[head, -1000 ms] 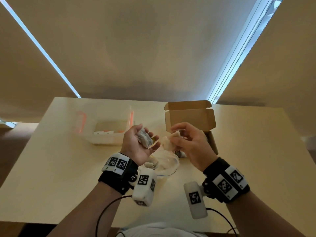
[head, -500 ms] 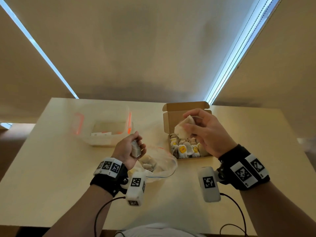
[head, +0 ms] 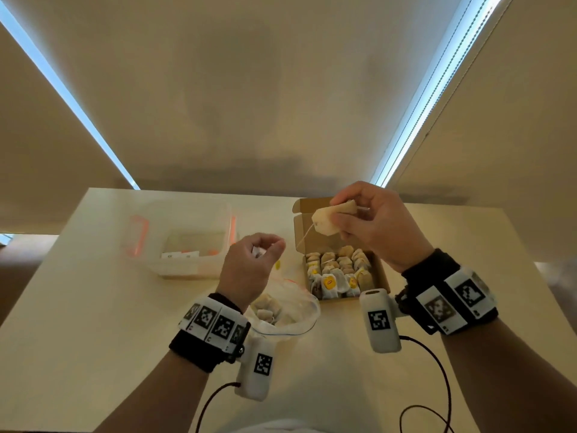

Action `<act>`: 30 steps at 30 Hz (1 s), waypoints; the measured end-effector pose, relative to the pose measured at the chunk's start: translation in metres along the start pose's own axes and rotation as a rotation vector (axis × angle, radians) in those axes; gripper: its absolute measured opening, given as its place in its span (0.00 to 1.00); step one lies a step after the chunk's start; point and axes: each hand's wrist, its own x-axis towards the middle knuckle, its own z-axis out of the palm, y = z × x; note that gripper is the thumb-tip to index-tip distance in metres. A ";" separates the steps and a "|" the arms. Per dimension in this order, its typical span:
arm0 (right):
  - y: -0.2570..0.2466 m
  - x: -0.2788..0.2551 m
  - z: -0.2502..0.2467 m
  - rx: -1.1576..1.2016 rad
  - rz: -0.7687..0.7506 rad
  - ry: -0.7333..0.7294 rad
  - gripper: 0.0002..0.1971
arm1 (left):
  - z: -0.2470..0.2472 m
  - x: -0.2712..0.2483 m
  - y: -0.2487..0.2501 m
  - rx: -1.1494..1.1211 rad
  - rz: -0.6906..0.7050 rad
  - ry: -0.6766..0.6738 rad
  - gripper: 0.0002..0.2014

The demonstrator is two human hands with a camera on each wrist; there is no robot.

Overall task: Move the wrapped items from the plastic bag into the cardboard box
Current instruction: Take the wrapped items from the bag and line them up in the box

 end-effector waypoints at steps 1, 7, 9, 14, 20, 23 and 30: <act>-0.002 0.001 0.002 -0.096 -0.062 0.008 0.08 | 0.000 -0.001 0.006 0.072 0.083 0.004 0.08; -0.005 -0.012 0.023 -0.478 -0.504 0.093 0.04 | 0.010 -0.007 0.036 0.148 0.351 -0.050 0.11; 0.001 -0.020 0.030 -0.504 -0.595 0.126 0.04 | 0.011 -0.008 0.038 0.038 0.301 -0.061 0.04; 0.018 -0.045 0.035 -0.242 -0.434 0.011 0.10 | 0.007 -0.015 0.042 -0.115 0.250 -0.100 0.09; 0.020 -0.044 0.046 0.396 0.223 -0.026 0.17 | 0.002 -0.010 0.038 0.095 0.375 -0.023 0.08; 0.017 -0.041 0.045 0.376 0.258 -0.123 0.11 | -0.004 -0.009 0.039 0.099 0.380 -0.036 0.09; 0.010 -0.033 0.040 0.310 0.145 -0.020 0.09 | -0.010 -0.016 0.043 -0.208 0.147 -0.199 0.15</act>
